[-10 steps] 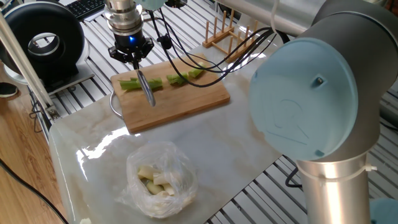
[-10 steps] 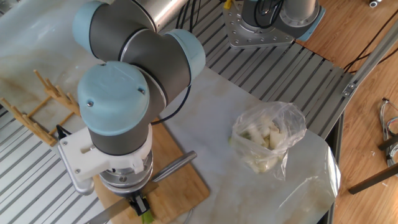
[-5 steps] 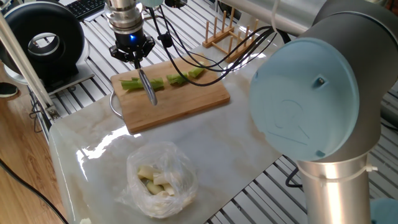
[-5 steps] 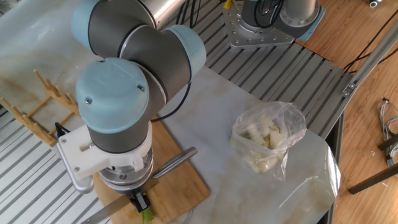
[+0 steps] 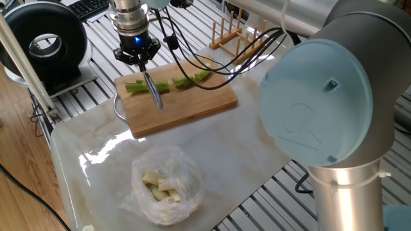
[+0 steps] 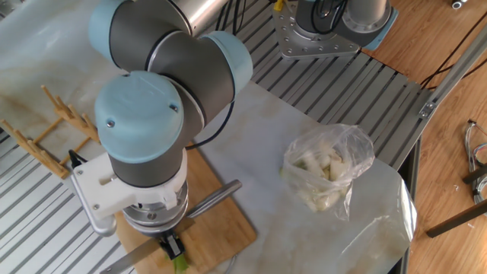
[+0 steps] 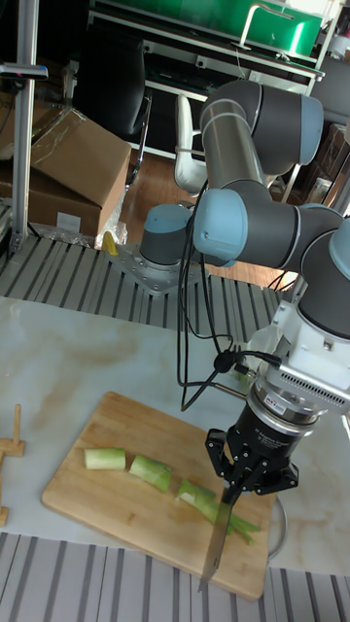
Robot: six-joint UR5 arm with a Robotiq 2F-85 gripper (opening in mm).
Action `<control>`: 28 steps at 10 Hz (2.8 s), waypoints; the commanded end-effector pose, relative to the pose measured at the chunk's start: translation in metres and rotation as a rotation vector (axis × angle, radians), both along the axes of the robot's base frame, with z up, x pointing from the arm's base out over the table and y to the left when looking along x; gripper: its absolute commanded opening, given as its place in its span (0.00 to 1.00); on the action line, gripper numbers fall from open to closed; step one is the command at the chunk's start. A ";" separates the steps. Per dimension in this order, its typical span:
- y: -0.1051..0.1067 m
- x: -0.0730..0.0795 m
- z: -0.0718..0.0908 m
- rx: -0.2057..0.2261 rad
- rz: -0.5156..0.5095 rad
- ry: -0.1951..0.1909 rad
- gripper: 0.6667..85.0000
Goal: Chop the scallions
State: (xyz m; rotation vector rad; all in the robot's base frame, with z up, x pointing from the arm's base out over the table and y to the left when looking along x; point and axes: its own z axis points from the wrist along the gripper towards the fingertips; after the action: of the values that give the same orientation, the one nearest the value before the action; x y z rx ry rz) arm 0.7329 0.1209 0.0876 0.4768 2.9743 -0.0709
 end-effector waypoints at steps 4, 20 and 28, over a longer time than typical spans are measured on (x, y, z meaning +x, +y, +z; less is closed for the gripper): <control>0.002 0.001 -0.003 0.012 0.005 -0.007 0.00; -0.023 -0.003 -0.016 -0.079 -0.036 0.032 0.00; -0.031 0.002 -0.034 -0.096 -0.069 0.033 0.00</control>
State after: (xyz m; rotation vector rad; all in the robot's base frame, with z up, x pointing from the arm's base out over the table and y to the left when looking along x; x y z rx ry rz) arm 0.7346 0.0911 0.0569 0.5488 2.9684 -0.2347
